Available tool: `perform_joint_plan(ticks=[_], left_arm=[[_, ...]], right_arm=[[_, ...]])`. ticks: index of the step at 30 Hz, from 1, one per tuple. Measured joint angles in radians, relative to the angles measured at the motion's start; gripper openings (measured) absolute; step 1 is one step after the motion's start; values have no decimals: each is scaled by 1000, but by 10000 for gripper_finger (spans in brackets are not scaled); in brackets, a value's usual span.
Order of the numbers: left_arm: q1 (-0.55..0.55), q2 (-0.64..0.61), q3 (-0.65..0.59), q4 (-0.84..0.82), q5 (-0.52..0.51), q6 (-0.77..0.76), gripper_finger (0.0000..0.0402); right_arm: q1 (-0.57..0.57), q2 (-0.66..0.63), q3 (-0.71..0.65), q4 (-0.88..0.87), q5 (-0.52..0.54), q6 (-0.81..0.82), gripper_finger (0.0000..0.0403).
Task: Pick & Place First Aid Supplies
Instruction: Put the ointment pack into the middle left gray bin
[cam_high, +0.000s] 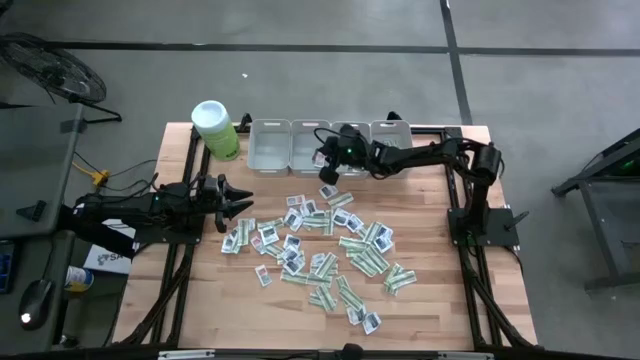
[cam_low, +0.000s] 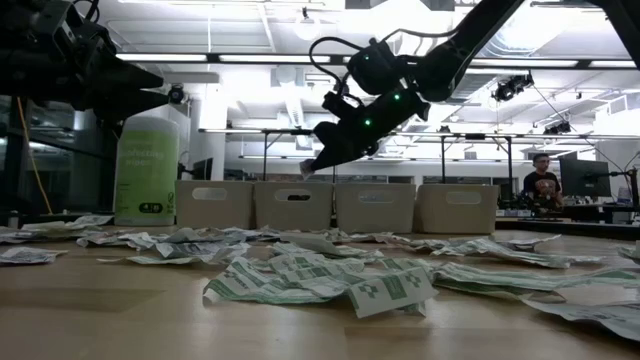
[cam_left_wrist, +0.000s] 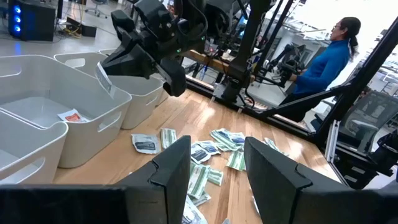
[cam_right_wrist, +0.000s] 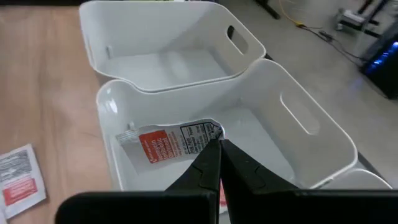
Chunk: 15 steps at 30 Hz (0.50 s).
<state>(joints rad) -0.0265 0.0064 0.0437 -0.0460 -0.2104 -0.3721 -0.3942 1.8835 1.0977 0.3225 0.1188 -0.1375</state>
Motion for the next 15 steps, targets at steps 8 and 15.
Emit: perform_joint_plan(ticks=[8,15], left_arm=[[0,0,0,0,0,0,150],[0,0,0,0,0,0,150]], right_arm=[[-7,0,1,39,-4,-36,8],[-18,0,1,33,-6,-4,57]])
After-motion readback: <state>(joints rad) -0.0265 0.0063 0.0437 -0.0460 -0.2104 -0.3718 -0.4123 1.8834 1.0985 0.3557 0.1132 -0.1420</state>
